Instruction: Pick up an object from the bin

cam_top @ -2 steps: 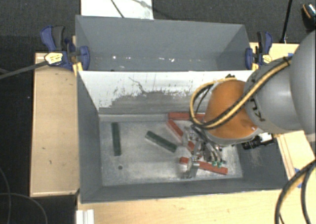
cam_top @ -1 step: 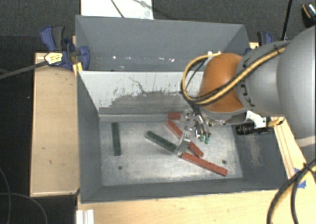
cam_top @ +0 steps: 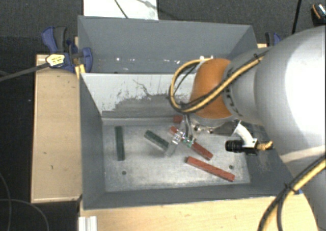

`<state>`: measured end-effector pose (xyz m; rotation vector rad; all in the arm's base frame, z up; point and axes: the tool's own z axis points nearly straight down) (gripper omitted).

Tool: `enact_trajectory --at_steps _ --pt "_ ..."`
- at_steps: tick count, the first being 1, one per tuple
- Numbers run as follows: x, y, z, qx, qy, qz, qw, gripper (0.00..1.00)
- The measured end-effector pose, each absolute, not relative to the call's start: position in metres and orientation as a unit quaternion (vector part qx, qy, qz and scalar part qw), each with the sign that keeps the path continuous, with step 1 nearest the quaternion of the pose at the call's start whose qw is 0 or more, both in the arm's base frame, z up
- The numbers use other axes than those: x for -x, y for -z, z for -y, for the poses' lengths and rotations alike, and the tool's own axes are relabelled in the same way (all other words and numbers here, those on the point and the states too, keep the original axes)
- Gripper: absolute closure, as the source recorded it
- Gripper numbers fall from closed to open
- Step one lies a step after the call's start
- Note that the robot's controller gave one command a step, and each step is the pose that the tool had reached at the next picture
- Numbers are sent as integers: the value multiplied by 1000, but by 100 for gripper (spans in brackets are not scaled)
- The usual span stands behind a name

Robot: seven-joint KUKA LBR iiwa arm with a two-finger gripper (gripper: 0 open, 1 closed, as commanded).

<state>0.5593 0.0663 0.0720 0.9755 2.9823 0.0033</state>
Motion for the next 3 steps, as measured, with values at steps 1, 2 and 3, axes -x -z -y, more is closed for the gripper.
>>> enact_trajectory --at_steps 1,2,3 --pt "-539 -72 -110 -331 -1 -944 -2 0" --pt "-540 -72 -107 -331 0 -944 -1 100" --pt "-543 -220 -132 -292 -3 -956 4 100"
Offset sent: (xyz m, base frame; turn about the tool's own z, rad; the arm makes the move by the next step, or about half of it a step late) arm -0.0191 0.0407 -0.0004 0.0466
